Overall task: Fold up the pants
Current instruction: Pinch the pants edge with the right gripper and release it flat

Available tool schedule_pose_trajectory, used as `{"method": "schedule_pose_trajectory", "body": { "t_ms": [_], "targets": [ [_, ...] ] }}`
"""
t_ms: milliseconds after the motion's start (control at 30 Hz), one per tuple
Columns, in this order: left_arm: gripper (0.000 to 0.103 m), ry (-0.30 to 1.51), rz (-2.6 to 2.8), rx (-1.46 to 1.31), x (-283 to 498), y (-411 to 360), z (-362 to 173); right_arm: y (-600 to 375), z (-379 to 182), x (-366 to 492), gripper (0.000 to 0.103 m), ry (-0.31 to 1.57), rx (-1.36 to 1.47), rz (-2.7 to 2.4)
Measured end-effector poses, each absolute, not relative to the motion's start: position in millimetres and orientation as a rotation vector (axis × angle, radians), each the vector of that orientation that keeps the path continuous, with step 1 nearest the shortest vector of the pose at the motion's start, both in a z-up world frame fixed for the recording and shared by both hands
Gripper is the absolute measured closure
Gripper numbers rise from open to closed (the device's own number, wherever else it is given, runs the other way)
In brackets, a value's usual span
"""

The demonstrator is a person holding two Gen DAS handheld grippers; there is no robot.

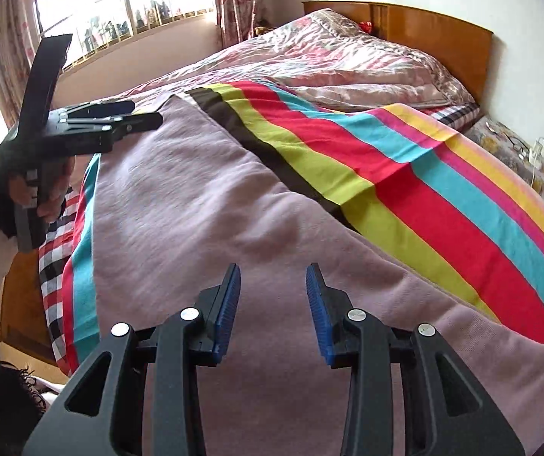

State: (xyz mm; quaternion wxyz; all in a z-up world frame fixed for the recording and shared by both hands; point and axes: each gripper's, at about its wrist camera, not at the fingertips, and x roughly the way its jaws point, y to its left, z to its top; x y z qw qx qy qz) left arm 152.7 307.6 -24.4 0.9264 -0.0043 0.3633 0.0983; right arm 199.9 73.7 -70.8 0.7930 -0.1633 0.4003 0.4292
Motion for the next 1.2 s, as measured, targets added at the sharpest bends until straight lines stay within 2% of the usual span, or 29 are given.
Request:
{"method": "schedule_pose_trajectory", "body": {
  "t_ms": [167,367,600,767,833,900,1000,1200],
  "targets": [
    [0.013,0.890,0.181,0.008,207,283,-79,57,-92,247,0.069,0.975,-0.268,0.900],
    [0.011,0.850,0.175,-0.011,203,287,-85,39,-61,258,0.068,0.875,-0.311,0.969],
    [0.008,0.849,0.219,0.000,201,289,-83,72,-76,272,0.069,0.904,-0.493,1.111],
    [0.006,0.861,0.221,0.012,204,288,-85,82,-89,267,0.084,0.906,-0.604,1.133],
    [0.005,0.861,0.219,0.010,203,288,-84,79,-93,266,0.087,0.903,-0.605,1.140],
    [0.005,0.857,0.218,0.008,203,289,-84,77,-91,261,0.101,0.858,-0.600,1.118],
    [0.005,0.849,0.241,0.022,201,287,-82,80,-76,247,0.102,0.744,-0.654,1.063],
    [0.005,0.852,0.269,0.024,202,286,-82,79,-97,267,0.101,0.799,-0.620,0.994]
  ]
}}
